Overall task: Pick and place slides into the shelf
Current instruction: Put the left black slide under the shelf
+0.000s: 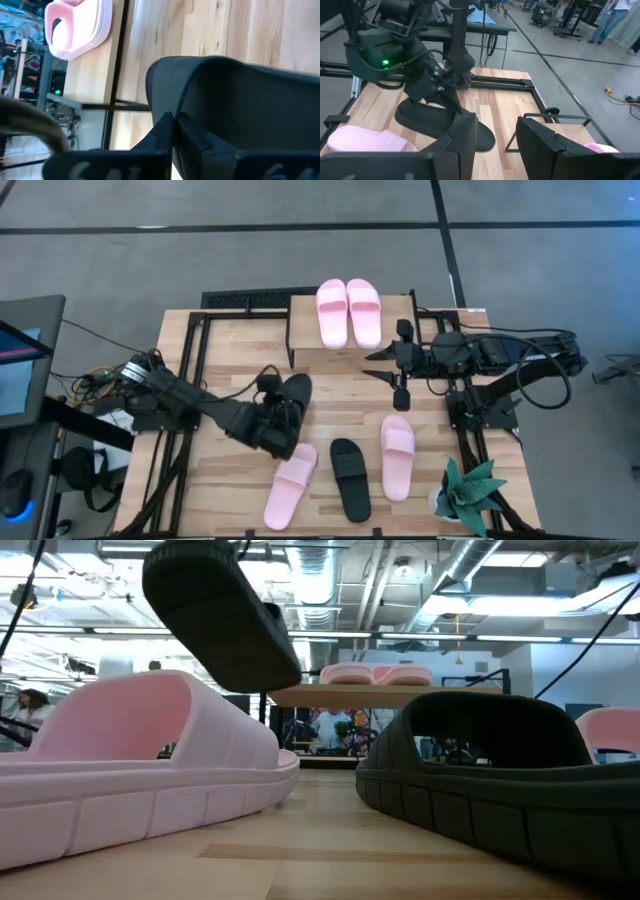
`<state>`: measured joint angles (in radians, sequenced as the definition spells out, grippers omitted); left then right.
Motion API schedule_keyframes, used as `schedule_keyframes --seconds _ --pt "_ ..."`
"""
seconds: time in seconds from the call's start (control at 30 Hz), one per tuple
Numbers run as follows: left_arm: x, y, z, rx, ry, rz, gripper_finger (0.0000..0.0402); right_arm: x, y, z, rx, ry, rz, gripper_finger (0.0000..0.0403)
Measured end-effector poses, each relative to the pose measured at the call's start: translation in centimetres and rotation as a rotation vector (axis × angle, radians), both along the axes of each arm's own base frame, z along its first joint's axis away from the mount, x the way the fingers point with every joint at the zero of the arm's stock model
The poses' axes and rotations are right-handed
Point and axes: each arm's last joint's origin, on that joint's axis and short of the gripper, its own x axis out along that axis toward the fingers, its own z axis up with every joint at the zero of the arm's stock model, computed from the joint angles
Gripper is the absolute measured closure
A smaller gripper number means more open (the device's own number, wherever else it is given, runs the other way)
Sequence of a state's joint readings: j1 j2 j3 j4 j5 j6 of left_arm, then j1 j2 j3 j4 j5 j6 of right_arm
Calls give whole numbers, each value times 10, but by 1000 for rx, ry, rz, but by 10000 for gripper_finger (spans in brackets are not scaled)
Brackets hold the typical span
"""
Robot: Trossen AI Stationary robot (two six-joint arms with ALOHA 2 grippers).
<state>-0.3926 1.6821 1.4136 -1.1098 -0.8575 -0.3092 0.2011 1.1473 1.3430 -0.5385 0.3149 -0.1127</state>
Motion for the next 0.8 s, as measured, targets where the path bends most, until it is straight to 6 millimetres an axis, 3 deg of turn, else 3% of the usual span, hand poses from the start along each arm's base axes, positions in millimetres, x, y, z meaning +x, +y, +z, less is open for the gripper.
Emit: schedule_keyframes --seconds 0.5,0.8 --pt "41 53 5 -68 -74 -46 401 0 0 0 7 -1 -2 276" --pt "56 69 0 -98 -125 -35 401 0 0 0 8 -2 -3 276"
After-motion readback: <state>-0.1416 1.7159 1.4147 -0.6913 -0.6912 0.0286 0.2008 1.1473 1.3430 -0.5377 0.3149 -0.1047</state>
